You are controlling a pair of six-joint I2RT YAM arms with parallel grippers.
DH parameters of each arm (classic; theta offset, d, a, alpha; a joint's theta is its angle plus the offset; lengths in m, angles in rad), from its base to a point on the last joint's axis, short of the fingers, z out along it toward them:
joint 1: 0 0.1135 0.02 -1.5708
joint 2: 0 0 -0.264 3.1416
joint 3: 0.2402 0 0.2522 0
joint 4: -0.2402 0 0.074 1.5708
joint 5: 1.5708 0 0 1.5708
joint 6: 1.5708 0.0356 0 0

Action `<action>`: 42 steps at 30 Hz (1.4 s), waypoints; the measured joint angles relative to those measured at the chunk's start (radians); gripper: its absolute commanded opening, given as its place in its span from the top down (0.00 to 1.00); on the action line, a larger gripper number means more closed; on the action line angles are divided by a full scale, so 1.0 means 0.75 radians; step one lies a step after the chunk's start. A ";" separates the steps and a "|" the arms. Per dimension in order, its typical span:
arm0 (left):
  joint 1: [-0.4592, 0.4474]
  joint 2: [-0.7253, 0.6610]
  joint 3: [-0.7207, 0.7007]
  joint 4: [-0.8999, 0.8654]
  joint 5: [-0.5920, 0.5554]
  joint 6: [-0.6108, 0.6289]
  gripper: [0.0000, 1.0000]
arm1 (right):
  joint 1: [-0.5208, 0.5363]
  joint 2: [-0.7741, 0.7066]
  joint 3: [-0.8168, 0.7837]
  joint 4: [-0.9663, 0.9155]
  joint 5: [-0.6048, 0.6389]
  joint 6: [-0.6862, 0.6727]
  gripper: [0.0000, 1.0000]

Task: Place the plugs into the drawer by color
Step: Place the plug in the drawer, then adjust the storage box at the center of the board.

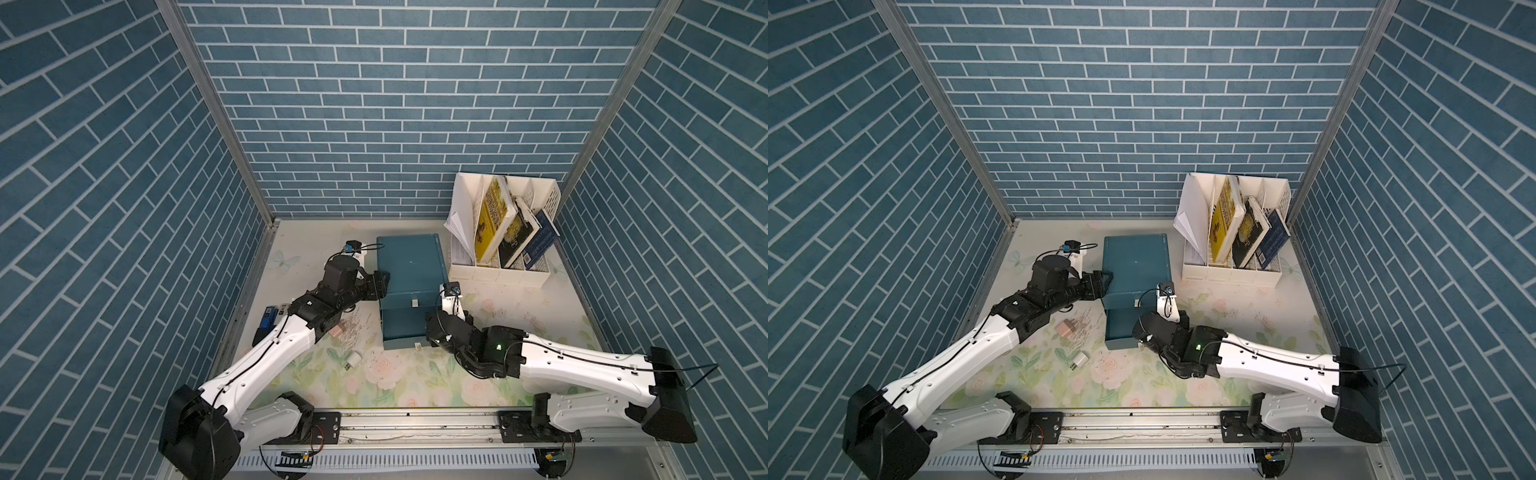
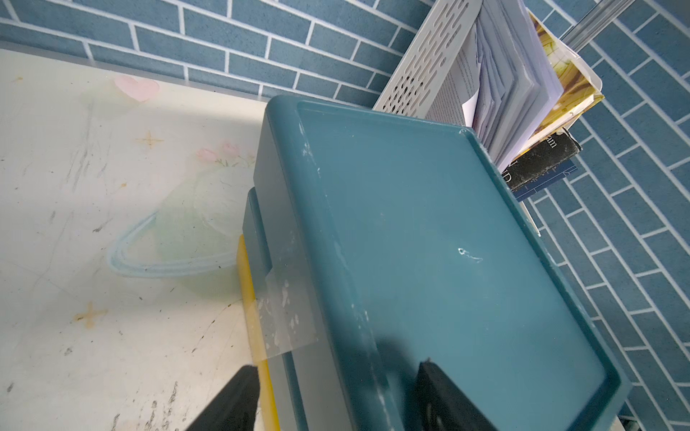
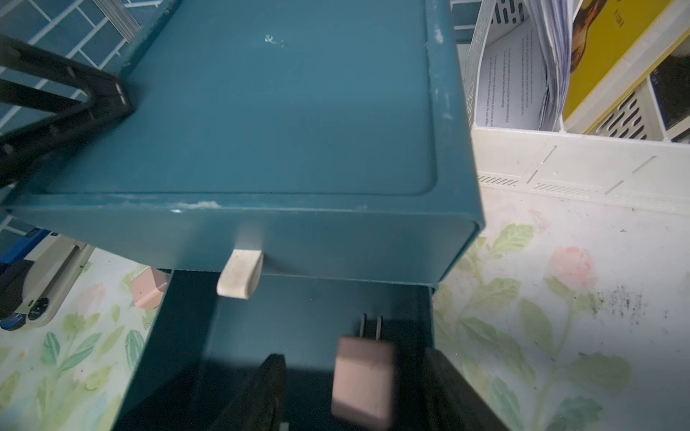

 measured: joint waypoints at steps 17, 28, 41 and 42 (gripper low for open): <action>0.093 -0.131 0.008 -0.216 -0.368 -0.121 0.13 | 0.000 -0.210 -0.045 -0.015 0.056 0.032 0.29; 0.225 -0.179 -0.145 -0.270 -0.328 -0.187 0.15 | -0.013 -0.250 -0.109 -0.032 0.036 0.071 0.21; 0.243 -0.184 -0.390 -0.249 -0.386 -0.357 0.12 | -0.356 -0.169 -0.110 0.089 -0.284 -0.028 0.25; 0.244 -0.184 -0.408 -0.249 -0.391 -0.367 0.12 | -0.366 -0.166 -0.110 0.090 -0.299 -0.037 0.26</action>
